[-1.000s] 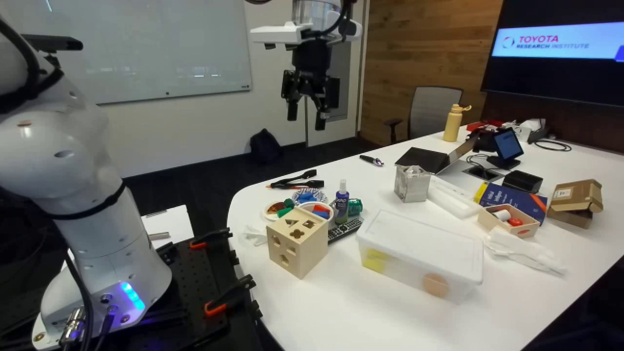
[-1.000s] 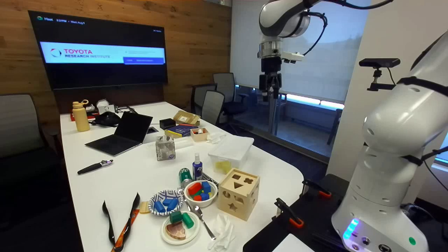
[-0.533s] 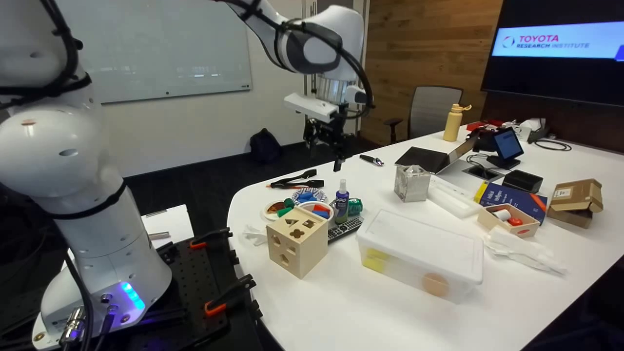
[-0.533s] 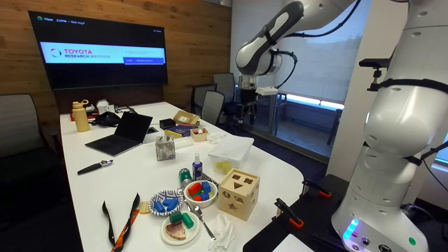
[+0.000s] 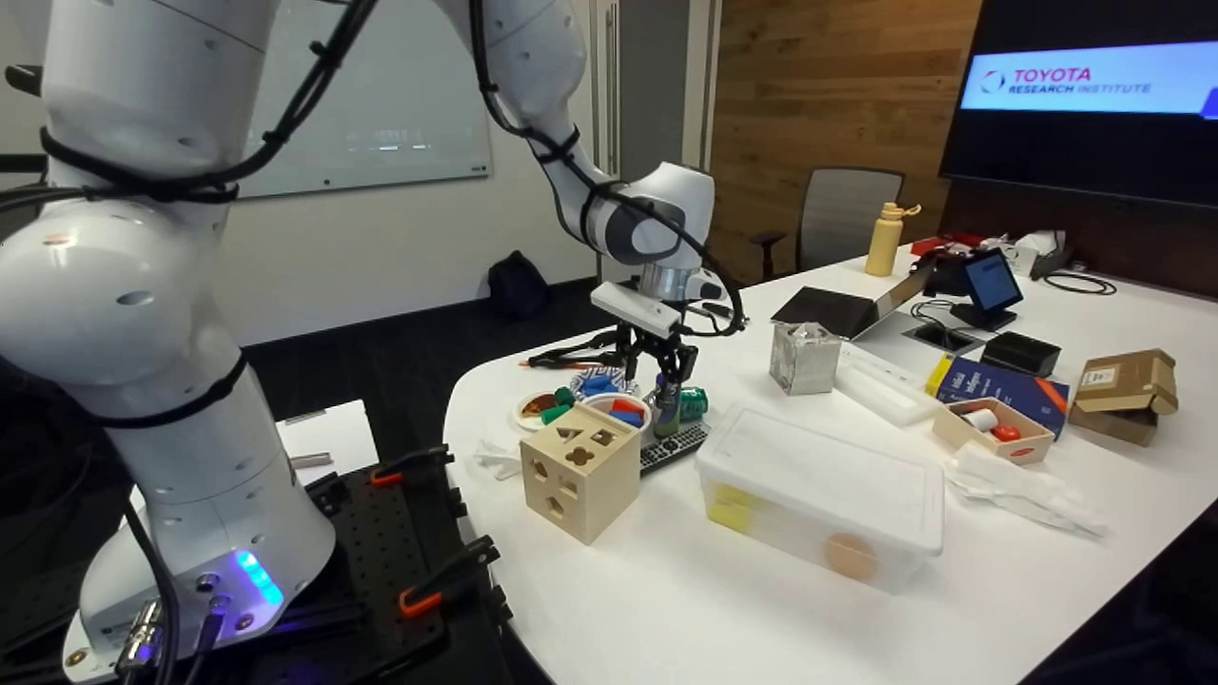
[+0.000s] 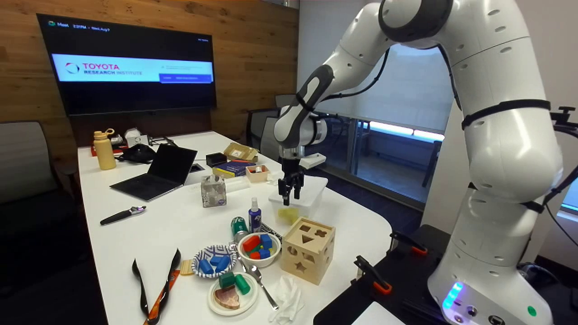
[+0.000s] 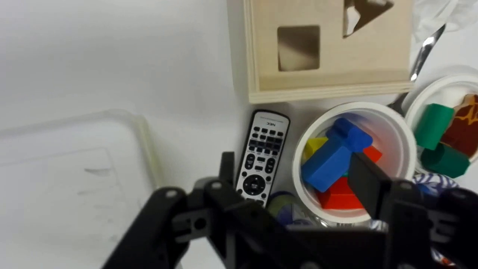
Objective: Press a button on the remote
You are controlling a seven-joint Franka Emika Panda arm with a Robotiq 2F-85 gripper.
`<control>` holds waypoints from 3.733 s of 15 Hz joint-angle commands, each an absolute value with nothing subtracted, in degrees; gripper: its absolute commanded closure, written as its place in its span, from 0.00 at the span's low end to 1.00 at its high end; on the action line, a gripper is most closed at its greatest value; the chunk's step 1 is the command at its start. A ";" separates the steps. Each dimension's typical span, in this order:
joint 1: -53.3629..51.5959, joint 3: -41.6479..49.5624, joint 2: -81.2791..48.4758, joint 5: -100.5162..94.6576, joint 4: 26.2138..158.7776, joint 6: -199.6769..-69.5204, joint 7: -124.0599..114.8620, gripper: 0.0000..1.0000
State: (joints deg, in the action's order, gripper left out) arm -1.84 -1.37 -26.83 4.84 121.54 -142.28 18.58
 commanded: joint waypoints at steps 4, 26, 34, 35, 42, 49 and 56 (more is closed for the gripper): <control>0.21 -2.64 -39.42 1.01 110.54 -145.78 15.45 0.77; 5.22 -9.83 -61.56 2.21 86.17 -137.35 20.70 1.00; 4.64 -9.14 -66.01 2.34 82.42 -134.71 19.11 1.00; 4.58 -9.07 -66.26 2.38 82.39 -134.73 18.93 1.00; 4.04 -8.54 -66.94 2.11 81.92 -134.23 18.32 1.00; 3.52 -7.87 -60.88 1.42 85.74 -132.72 17.25 1.00; 4.15 -8.56 -51.85 1.38 90.66 -130.67 18.33 1.00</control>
